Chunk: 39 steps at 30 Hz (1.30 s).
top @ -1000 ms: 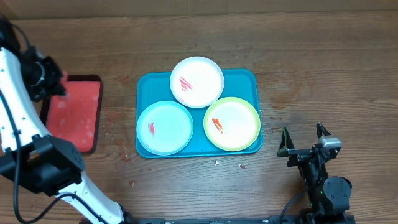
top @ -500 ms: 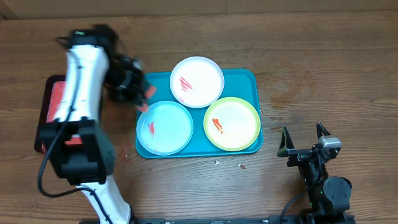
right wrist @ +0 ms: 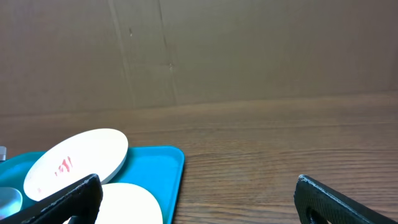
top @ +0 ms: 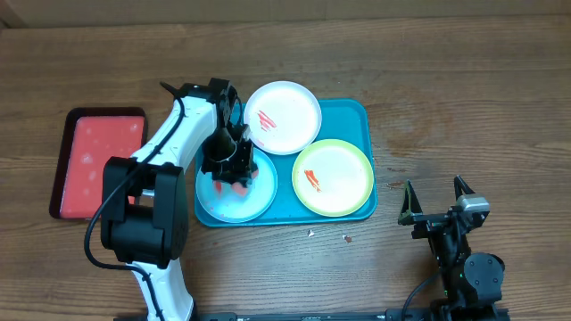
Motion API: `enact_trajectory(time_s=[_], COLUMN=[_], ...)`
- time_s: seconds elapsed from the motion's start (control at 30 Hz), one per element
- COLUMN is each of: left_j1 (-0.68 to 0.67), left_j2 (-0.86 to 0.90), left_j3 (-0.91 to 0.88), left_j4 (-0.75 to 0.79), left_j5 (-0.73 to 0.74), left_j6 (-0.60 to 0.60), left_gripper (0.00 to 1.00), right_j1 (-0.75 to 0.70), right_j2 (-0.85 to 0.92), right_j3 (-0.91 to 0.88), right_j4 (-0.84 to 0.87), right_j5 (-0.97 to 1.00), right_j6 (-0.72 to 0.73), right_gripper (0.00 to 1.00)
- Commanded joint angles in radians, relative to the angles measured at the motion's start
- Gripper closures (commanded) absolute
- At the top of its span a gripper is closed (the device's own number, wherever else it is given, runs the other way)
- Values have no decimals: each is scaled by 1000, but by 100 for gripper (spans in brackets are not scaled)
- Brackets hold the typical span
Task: Clean dirty plates on tray and stack at the side
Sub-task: 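Lift the sponge with the left gripper and place it on the light blue plate, then reach the right gripper to the light blue plate rim and grasp it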
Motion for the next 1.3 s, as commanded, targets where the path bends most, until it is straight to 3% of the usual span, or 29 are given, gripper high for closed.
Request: enact_trajectory(time_s=[0.0,0.3,0.5,0.53,0.63,0.73,0.9,1.0,1.07,1.13,1.2,1.27], left_j1=[12,117,218,235,268,278,274,273,273,273,273,273], left_j2=[-6,-50,-151,-161,-166,-155,-131,-129,-129,-129,-129,-129], left_j3=[13,355,443,443,442,427,424,424,424,424,424,424], left_j4=[-5,-163,-133,-131,-138,-139,-139,-137,-133,-129,-128,-130], left_j5=[-39,-67,-111,-130,-140,-143,-143,-143,-143,-143,-143,-143], left_j6=[-24,-16,-91,-111,-117,-117,-117,-117,-117,-118,-117,-118], left_gripper=[48,47,47,44,0,0,0,0,0,0,0,0], right_j1=[-6,-6,-6,-6,-6,-6,-5,-5,-5,-7,-8,-8], right_j2=[-9,-9,-9,-9,-9,-9,-9,-9,-9,-8,-3,32], right_j3=[-10,-10,-10,-10,-10,-10,-10,-10,-9,16,84,211], right_j4=[8,8,8,8,8,61,158,397,613,718,689,537], right_j5=[10,10,10,10,10,77,-27,-156,-250,-246,-231,-217], right_j6=[-3,-3,-3,-3,-3,-31,48,145,147,125,54,-28], right_gripper=[0,0,0,0,0,0,0,0,0,0,0,0])
